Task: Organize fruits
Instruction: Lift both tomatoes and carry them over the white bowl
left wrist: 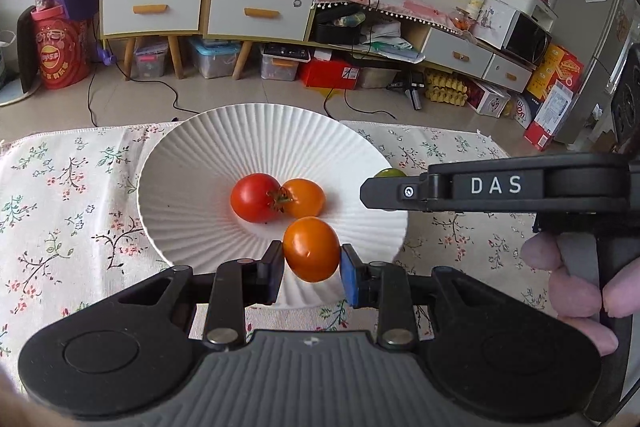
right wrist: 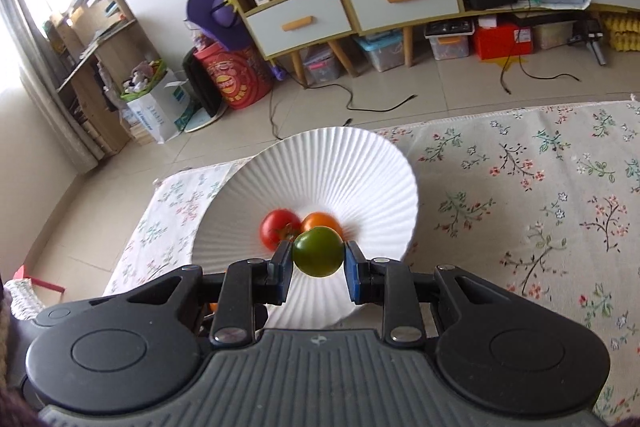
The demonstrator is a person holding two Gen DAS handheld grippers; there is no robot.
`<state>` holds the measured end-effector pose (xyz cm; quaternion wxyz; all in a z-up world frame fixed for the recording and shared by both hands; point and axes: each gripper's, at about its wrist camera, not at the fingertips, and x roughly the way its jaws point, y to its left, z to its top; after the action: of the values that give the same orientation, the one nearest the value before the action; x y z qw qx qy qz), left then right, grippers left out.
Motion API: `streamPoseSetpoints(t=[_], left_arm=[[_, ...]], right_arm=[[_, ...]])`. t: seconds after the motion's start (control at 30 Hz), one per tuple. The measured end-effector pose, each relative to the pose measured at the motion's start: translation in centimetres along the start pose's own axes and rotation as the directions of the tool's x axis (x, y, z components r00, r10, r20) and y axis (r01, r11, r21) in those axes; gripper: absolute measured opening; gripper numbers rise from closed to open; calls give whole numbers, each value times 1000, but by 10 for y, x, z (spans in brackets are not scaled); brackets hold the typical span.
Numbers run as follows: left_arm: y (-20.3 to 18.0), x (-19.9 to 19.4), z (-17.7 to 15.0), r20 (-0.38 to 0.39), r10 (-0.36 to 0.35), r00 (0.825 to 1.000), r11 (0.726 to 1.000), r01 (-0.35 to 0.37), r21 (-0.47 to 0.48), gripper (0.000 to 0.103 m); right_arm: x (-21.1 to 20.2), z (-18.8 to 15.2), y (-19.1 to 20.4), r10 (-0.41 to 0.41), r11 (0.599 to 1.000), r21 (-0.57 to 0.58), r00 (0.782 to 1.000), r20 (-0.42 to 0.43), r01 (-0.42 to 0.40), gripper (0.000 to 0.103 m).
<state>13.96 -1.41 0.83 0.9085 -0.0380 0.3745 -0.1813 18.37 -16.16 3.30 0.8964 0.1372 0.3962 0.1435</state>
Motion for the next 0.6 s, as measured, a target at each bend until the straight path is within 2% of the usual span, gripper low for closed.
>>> streamPoseSetpoints(t=[0.17, 0.4, 0.6], left_arm=[[-2, 20, 4, -21, 17, 1000, 1000, -17, 20, 24], [2, 33, 6, -34, 23, 999, 1000, -23, -7, 24], [9, 36, 5, -27, 5, 1000, 1000, -5, -28, 25]], right_arm=[[21, 10, -5, -17, 1000, 0, 1000, -14, 17, 24], [36, 14, -6, -32, 999, -24, 999, -14, 32, 24], [40, 13, -5, -9, 999, -41, 1000, -21, 9, 25]])
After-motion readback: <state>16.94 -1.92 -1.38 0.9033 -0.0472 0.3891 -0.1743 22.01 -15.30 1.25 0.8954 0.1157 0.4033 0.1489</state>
